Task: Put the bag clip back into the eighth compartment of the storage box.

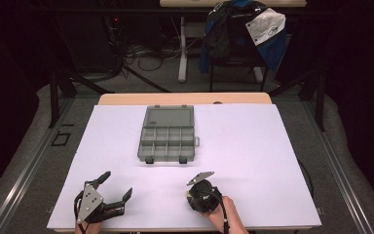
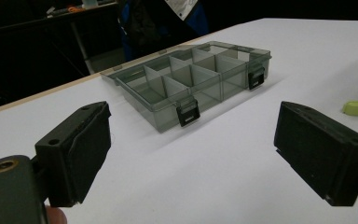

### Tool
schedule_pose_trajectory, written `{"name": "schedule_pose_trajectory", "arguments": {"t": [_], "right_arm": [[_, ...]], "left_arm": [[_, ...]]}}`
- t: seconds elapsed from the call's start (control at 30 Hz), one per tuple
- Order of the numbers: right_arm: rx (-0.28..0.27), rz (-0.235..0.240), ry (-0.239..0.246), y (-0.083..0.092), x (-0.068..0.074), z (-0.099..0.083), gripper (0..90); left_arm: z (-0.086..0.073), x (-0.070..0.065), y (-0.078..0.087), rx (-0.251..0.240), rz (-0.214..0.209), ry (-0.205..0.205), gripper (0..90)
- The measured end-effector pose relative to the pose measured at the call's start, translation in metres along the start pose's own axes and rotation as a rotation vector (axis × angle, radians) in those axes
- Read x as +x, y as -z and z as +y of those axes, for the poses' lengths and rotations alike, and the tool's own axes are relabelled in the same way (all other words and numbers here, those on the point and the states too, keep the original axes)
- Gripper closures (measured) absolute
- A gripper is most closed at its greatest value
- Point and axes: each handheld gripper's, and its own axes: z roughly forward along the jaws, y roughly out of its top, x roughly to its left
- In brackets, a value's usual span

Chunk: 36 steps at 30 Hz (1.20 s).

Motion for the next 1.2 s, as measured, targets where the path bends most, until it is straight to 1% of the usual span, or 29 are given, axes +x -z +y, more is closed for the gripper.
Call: {"name": "schedule_pose_trajectory", "arguments": {"t": [0.2, 0.33, 0.47, 0.67, 0.73, 0.87, 0.93, 1.2], "right_arm": [[-0.007, -0.005, 0.009, 0.0, 0.0, -0.001, 79.4], [-0.013, 0.003, 0.01, 0.001, -0.002, -0.001, 79.7], [-0.024, 0.0, 0.019, 0.003, -0.003, -0.001, 79.8], [-0.041, -0.003, 0.029, 0.006, -0.004, -0.001, 79.7], [-0.042, -0.003, 0.032, 0.006, -0.005, -0.001, 79.8], [-0.055, -0.007, 0.024, 0.008, -0.007, 0.0, 79.8], [-0.053, -0.007, 0.023, 0.009, -0.008, 0.0, 79.8], [-0.07, -0.011, 0.031, 0.012, -0.01, 0.001, 79.8]], "left_arm": [[0.0, 0.0, -0.001, 0.002, -0.003, -0.001, 10.8], [0.0, -0.001, -0.002, 0.003, -0.004, 0.0, 10.8], [0.0, -0.001, -0.002, 0.009, -0.007, -0.007, 10.8], [0.0, 0.0, -0.002, 0.01, -0.006, -0.003, 10.8], [0.0, -0.002, -0.003, 0.01, -0.012, -0.001, 10.8], [0.0, -0.002, -0.003, 0.014, -0.013, -0.001, 10.8], [0.0, -0.001, -0.004, 0.017, -0.013, -0.002, 10.8], [0.0, -0.002, -0.004, 0.02, -0.012, -0.003, 10.8]]}}
